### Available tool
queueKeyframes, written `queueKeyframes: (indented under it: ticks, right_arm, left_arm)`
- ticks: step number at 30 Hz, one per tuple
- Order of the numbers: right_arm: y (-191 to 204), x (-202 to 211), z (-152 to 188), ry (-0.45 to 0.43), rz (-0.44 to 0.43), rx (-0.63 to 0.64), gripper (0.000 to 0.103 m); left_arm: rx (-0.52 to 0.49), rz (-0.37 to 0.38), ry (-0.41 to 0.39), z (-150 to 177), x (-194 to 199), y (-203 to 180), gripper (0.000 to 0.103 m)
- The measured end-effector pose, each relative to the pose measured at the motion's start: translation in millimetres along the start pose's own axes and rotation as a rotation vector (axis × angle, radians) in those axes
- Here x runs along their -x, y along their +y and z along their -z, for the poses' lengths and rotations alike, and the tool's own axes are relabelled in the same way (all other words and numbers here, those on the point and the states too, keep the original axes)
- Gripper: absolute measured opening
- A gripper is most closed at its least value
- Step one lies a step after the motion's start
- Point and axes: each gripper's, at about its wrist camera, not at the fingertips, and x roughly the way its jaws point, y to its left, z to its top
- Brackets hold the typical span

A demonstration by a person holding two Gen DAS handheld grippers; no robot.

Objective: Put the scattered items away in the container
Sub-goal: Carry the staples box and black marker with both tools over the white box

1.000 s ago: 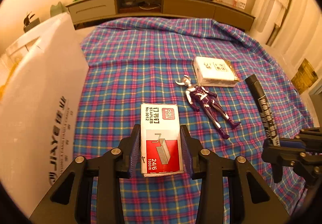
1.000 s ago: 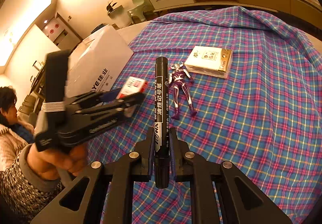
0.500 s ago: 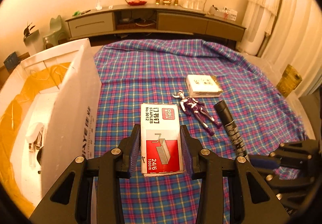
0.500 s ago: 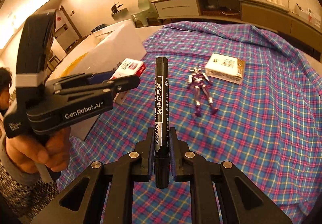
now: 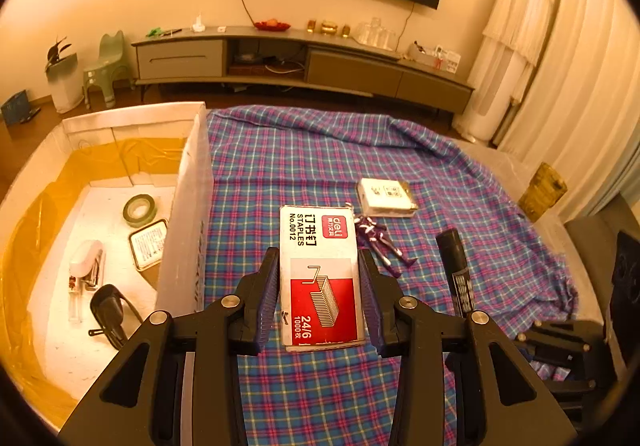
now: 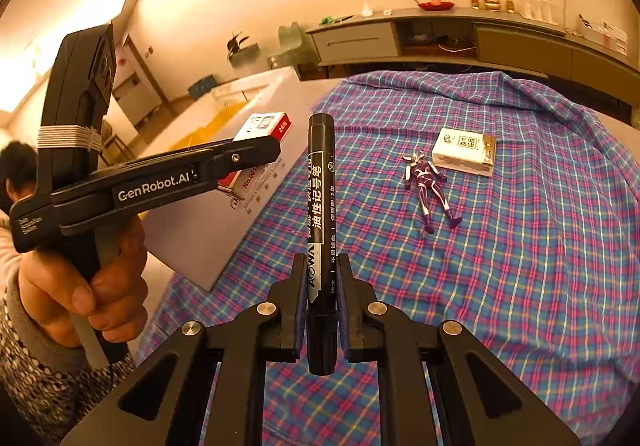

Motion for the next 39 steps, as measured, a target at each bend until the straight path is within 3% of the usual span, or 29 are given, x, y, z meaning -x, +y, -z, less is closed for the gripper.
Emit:
queueKeyframes:
  ticks: [11,24,39]
  right_arm:
    - [21,14,28,-0.035,-0.041,-0.120,0.014]
    - [55,22,11,-0.084,-0.048,-0.091,0.014]
    - [77,25,-2,-0.121,-0.105,-0.096,0.014]
  left_arm:
    - [0.023,0.051,-0.075,-5,38,11,0.040]
    - [0.085,0.105,-0.133,-18,67,35,0.040]
    - [0.107,0.107,-0.169,-26,83,44,0.040]
